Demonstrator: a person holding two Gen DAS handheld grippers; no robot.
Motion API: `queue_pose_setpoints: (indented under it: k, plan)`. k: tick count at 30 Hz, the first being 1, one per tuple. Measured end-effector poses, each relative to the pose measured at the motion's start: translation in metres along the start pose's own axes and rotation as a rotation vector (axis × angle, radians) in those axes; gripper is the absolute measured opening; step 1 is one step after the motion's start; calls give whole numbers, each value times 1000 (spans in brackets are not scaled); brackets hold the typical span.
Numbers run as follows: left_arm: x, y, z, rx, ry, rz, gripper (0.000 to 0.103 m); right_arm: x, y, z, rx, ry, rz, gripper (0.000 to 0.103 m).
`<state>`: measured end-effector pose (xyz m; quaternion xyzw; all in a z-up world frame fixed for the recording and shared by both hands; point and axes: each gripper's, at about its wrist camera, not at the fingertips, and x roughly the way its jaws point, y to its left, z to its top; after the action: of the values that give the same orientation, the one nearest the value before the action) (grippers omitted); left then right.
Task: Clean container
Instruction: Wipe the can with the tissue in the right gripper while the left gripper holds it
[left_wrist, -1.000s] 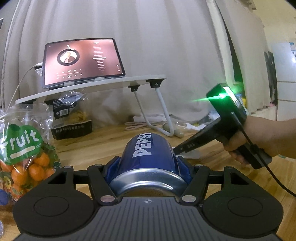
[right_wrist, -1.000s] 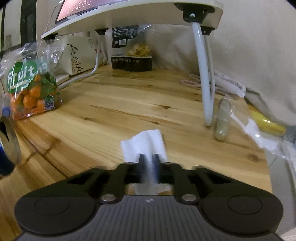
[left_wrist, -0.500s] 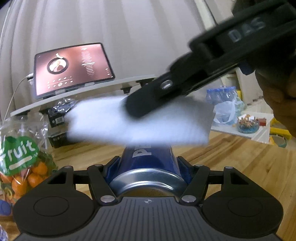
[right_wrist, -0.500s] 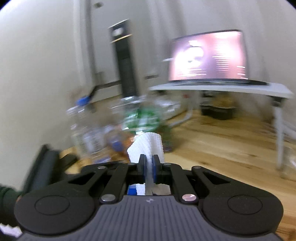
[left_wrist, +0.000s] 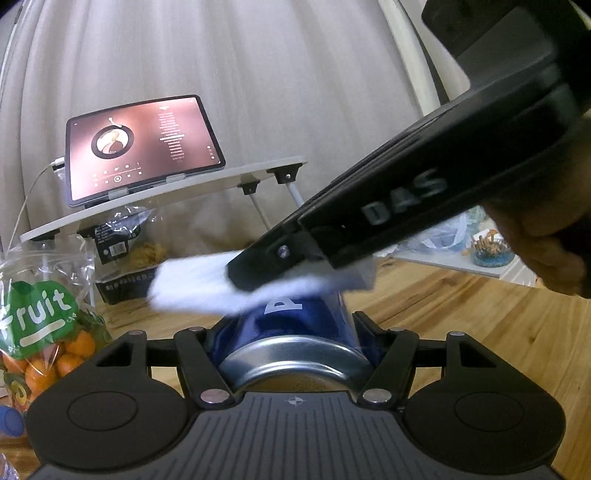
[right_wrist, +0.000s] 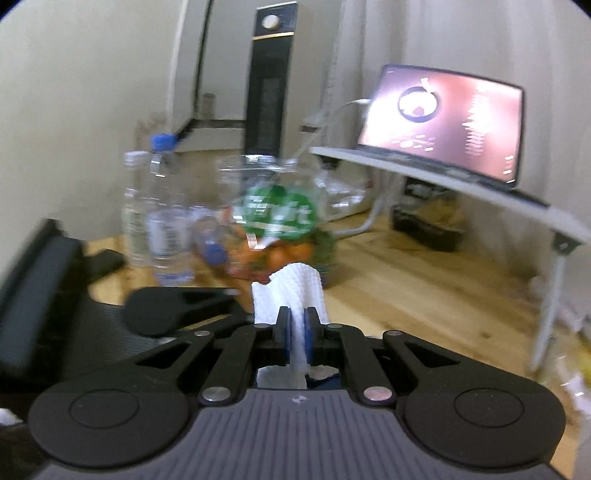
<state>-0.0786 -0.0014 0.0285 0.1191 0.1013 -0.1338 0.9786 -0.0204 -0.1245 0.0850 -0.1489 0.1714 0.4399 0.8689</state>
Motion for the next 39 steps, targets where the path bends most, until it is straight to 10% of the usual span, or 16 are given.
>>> queue_pose_setpoints:
  k: [7, 19, 30, 39]
  plan:
    - [-2, -2, 0, 13, -1, -6, 67, 2, -7, -7, -31, -11, -85, 10]
    - [-1, 4, -1, -25, 11, -10, 67, -33, 6, -20, 178, -47, 189, 11]
    - [-2, 5, -2, -35, 10, 0, 67, -17, -37, -23, 178, -58, -25, 11]
    - [-4, 8, -4, -55, 10, 8, 67, -35, -12, -36, 175, -56, 85, 11]
